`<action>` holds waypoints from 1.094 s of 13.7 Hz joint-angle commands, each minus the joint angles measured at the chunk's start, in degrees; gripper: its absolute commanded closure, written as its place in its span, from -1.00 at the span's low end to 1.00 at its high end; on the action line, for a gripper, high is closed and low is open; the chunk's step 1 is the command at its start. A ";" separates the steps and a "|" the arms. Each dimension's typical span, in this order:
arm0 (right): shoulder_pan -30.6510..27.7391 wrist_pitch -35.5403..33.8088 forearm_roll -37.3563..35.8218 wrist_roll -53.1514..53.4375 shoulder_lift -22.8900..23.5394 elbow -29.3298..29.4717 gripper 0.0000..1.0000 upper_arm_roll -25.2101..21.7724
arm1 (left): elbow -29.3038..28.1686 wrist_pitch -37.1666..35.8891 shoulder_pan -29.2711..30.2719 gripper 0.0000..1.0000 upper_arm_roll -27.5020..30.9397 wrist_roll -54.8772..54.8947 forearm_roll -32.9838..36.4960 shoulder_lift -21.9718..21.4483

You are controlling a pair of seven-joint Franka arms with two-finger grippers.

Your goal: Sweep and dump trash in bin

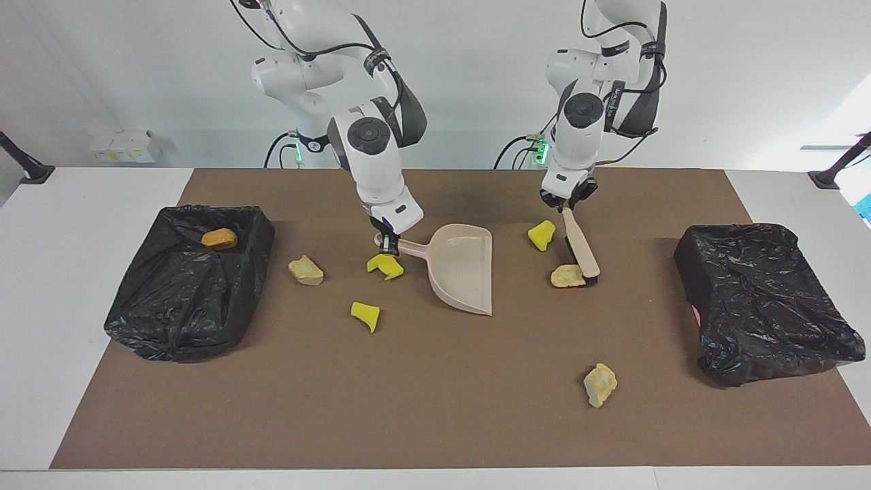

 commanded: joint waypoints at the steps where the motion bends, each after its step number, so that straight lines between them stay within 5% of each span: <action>1: 0.08 0.24 1.93 -2.16 -2.31 -2.32 1.00 0.18 | 5.29 -1.34 -2.63 1.00 0.69 1.09 -1.23 2.23; 5: 0.52 0.24 1.93 -2.25 -2.57 -2.67 1.00 0.18 | 6.62 -13.99 -2.81 1.00 0.43 -7.92 -1.76 -1.89; 10: 0.87 0.42 1.49 -1.98 -2.48 -2.67 1.00 0.18 | 0.92 -13.57 -7.11 1.00 0.43 -22.97 -1.93 -6.29; 15: 0.96 1.91 -2.64 -4.52 -1.95 -3.02 1.00 0.09 | -4.19 -8.13 -10.46 1.00 0.43 -32.66 -4.39 -5.77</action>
